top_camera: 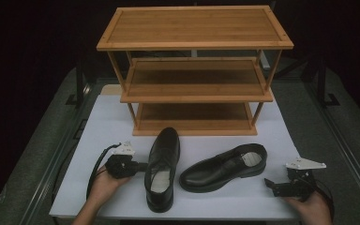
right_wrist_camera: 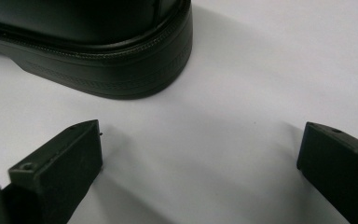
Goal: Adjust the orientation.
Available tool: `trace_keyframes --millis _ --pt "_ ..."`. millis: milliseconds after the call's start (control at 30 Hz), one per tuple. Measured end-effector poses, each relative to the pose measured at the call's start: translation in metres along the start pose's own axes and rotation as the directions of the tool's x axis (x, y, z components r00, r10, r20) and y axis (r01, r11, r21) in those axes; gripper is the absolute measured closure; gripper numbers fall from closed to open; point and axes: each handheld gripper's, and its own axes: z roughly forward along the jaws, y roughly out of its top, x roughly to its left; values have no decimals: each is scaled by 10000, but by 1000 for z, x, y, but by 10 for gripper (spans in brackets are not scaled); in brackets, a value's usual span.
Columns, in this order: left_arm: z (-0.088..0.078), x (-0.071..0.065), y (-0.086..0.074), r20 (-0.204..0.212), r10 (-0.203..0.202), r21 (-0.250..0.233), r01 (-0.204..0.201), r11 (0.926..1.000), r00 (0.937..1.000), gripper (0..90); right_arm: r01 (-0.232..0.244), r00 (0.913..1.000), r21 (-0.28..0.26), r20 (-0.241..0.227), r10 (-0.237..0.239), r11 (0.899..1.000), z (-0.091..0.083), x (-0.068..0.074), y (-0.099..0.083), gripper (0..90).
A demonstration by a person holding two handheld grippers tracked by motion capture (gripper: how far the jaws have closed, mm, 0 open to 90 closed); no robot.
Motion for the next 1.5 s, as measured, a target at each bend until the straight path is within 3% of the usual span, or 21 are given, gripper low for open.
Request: trace_keyframes --millis 100,267,367,433,567,833,1067,1133,1167,1233,1367,1500 --pt "-3 1 -1 -115 12 -110 -14 9999 9999 900 1 10000 -8 4 -1 10000 0 0 0 0" --pt "-14 3 -1 -298 -108 -443 95 9990 9995 809 33 10000 -23 4 -33 10000 0 0 0 0" --pt "-23 5 1 -509 -161 -686 126 9976 9986 708 35 10000 -29 1 -35 10000 0 0 0 0" --pt "-28 6 3 -632 -209 -782 160 9968 9978 596 32 10000 -7 3 -32 10000 0 0 0 0" --pt "-35 8 11 -725 -343 -1030 267 9943 9968 508 0 10000 18 0 0 10000 0 0 0 0" --pt "-45 -2 41 -761 243 -1261 -338 9914 9968 452 -14 10000 37 7 14 10000 0 0 1 0" --pt "-45 -17 69 -482 753 -1574 -820 9841 9960 493 -105 9999 105 10 105 9999 0 -1 2 14" --pt "-43 -20 77 -359 900 -1648 -947 9818 9953 552 -159 9998 70 72 158 9998 -3 -2 3 84" --pt "-42 -21 81 -341 946 -1694 -990 9806 9949 568 -249 9997 34 -79 249 9997 -5 -3 3 152" --pt "-39 -25 89 -186 1126 -1764 -1141 9777 9935 638 -579 9975 -268 -426 567 9980 -11 -5 6 197" --pt "-30 -36 107 64 1557 -1787 -1521 9721 9878 749 -455 9972 -467 -621 425 9979 -18 -2 11 326" --pt "-19 -49 121 370 1889 -1653 -1805 9696 9813 892 -379 9934 -783 -1107 291 9962 -29 3 19 553"
